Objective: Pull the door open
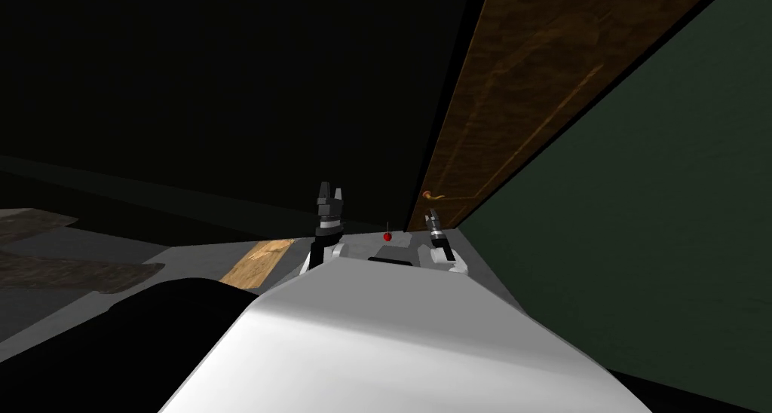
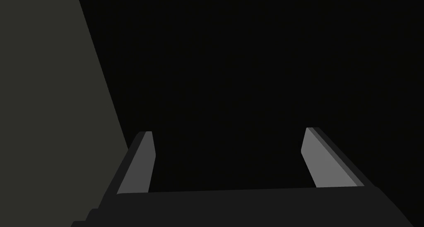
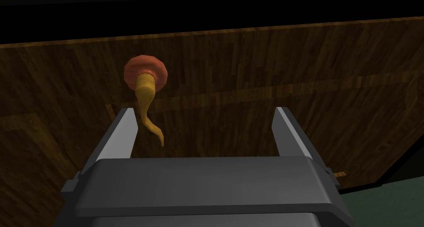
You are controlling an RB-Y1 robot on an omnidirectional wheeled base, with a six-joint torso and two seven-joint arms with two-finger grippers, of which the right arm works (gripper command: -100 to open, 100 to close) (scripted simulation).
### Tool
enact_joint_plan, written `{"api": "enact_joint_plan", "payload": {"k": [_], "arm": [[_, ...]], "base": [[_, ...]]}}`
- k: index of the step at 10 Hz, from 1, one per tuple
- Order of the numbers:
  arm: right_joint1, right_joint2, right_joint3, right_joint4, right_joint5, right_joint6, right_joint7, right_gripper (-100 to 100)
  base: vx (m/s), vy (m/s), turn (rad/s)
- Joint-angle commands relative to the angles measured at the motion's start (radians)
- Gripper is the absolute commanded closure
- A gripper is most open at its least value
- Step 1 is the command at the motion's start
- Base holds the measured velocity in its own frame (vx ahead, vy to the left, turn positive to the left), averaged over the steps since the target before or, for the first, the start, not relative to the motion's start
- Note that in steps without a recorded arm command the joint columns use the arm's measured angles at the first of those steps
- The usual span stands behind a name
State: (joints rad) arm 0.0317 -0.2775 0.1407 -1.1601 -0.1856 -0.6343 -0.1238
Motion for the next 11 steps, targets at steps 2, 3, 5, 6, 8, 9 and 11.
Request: {"api": "enact_joint_plan", "payload": {"k": [2,3,5,6,8,9,11], "arm": [[-0.025,-0.013,0.004,0.064,-0.008,-0.010,-0.008,-100],[-0.025,-0.013,0.004,0.064,-0.008,-0.010,-0.008,-100],[-0.043,-0.021,0.008,0.109,-0.015,-0.017,-0.013,-100],[-0.051,-0.025,0.009,0.130,-0.017,-0.020,-0.015,-100],[-0.067,-0.033,0.012,0.169,-0.023,-0.026,-0.019,-100],[-0.075,-0.036,0.013,0.189,-0.025,-0.029,-0.021,-100],[-0.089,-0.043,0.016,0.226,-0.030,-0.035,-0.025,-100]], "base": [[0.040,-0.122,0.105],[0.026,-0.083,0.023],[0.028,-0.080,0.076],[0.043,-0.110,0.099],[0.031,-0.104,0.087],[0.035,-0.089,0.072],[0.043,-0.110,0.067]]}}
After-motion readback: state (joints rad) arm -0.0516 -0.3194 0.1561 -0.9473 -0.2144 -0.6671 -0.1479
